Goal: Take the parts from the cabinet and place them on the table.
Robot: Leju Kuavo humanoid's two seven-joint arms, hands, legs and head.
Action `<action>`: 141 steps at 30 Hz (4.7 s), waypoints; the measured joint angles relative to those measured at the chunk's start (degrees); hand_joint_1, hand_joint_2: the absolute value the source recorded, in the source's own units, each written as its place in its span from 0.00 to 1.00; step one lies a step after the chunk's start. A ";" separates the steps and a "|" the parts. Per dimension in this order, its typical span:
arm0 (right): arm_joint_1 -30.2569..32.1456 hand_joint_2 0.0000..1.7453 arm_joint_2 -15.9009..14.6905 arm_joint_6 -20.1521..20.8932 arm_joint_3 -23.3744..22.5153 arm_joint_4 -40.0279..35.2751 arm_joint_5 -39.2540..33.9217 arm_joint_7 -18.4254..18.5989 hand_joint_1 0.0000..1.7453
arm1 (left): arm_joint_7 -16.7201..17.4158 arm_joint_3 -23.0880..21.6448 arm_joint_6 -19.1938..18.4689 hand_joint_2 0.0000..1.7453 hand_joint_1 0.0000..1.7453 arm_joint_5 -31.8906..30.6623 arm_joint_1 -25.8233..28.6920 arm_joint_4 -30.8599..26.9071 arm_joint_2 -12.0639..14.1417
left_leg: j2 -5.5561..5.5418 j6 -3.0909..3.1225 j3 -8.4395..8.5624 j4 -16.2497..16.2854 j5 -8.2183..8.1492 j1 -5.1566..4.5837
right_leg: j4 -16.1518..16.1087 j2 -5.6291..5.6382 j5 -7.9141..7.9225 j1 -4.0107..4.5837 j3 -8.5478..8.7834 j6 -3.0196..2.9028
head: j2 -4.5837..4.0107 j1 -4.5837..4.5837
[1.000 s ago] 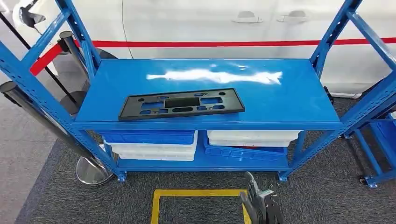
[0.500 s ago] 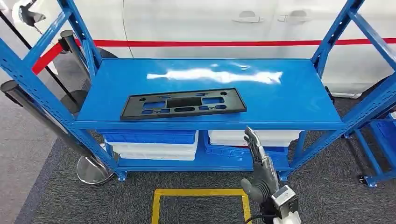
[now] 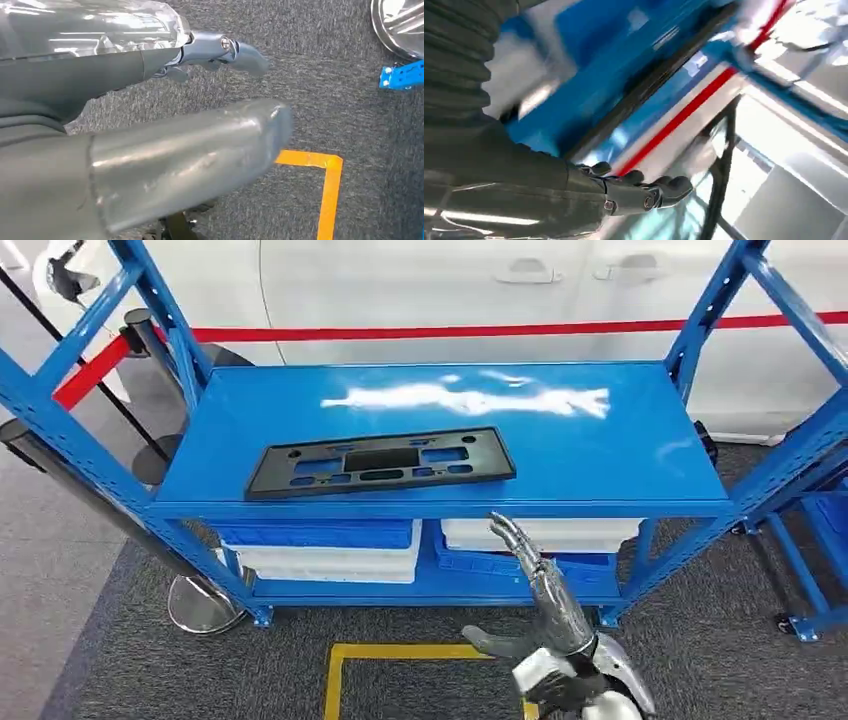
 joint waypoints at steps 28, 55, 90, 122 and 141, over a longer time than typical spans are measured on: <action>-5.93 1.00 6.88 -20.57 11.62 14.99 31.24 6.99 0.00 | 2.36 1.25 -6.18 0.00 0.00 -2.01 -0.22 0.09 1.53 | -0.03 2.33 -1.35 0.28 1.38 -1.55 | -0.30 -0.21 -0.35 1.87 0.48 -0.32 | 0.00 -0.17; -13.07 1.00 9.45 -17.00 16.04 19.81 30.34 10.99 0.00 | 2.90 1.73 -6.58 0.00 0.00 -3.64 0.07 0.24 2.43 | -0.34 3.74 1.67 0.55 -1.27 -1.44 | 5.38 -0.26 2.41 1.90 -5.16 -0.32 | 0.00 -0.06; -22.42 1.00 11.63 -10.97 21.18 33.29 37.60 18.47 0.00 | -0.70 1.53 -7.19 0.00 0.00 -9.77 0.58 0.68 1.49 | 0.11 2.55 -3.30 1.54 1.86 -1.33 | 0.76 -0.08 -0.16 2.88 -1.04 -1.96 | 0.00 -0.02; -28.71 1.00 13.14 -5.09 16.93 40.94 36.24 21.24 0.93 | 1.55 3.13 -7.34 0.00 0.00 -12.67 0.42 0.72 1.75 | -0.09 1.32 -2.64 0.45 2.60 -0.88 | -0.77 -0.04 0.35 2.01 0.02 -1.34 | 0.00 0.18; -30.09 1.00 11.85 -3.24 15.43 42.93 35.68 21.11 1.00 | 1.84 3.45 -7.39 0.00 0.00 -13.29 0.30 0.72 1.18 | 0.23 3.55 -2.55 -0.22 3.17 -0.62 | 10.67 -0.11 -6.76 1.77 -4.59 0.54 | 0.00 0.04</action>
